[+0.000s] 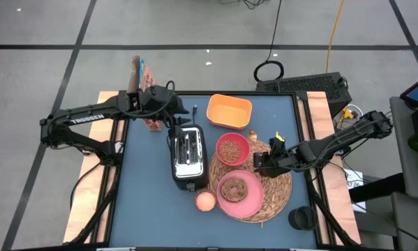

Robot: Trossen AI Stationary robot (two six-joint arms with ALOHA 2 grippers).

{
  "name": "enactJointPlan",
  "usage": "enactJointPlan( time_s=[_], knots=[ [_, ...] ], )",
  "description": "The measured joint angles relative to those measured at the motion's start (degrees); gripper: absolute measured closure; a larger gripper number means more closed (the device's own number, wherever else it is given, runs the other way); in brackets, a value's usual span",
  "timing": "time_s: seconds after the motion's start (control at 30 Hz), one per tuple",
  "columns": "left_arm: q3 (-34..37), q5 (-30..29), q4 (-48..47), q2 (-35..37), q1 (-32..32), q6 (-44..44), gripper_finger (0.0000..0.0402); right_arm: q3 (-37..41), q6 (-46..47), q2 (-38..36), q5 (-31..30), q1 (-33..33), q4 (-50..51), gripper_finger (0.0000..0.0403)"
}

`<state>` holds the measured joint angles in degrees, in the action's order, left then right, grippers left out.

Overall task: Arrange a breakfast setting
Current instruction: Put the gold spoon on the table mat

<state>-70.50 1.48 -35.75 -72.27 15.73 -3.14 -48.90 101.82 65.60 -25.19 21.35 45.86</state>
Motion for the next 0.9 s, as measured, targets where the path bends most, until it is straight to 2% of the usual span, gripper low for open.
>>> enactJointPlan(
  time_s=[0.23,0.33,0.63,0.9],
  knots=[
    [0.0,0.0,0.0,0.0,0.0,0.0,0.0243,0.0,2.2,1.1,-0.4,-1.5,1.2,0.0383],
    [0.0,0.0,0.0,0.0,0.0,-0.1,0.0243,0.0,0.9,2.5,-2.0,-2.8,0.8,0.0383],
    [0.0,0.0,0.0,0.0,0.0,-0.2,0.0243,0.0,-3.5,5.1,-1.8,-7.1,-1.3,0.0383],
    [0.0,0.0,0.0,0.0,0.0,-0.2,0.0243,0.0,-3.5,5.7,-1.8,-9.5,-0.6,0.0383]
  ],
)
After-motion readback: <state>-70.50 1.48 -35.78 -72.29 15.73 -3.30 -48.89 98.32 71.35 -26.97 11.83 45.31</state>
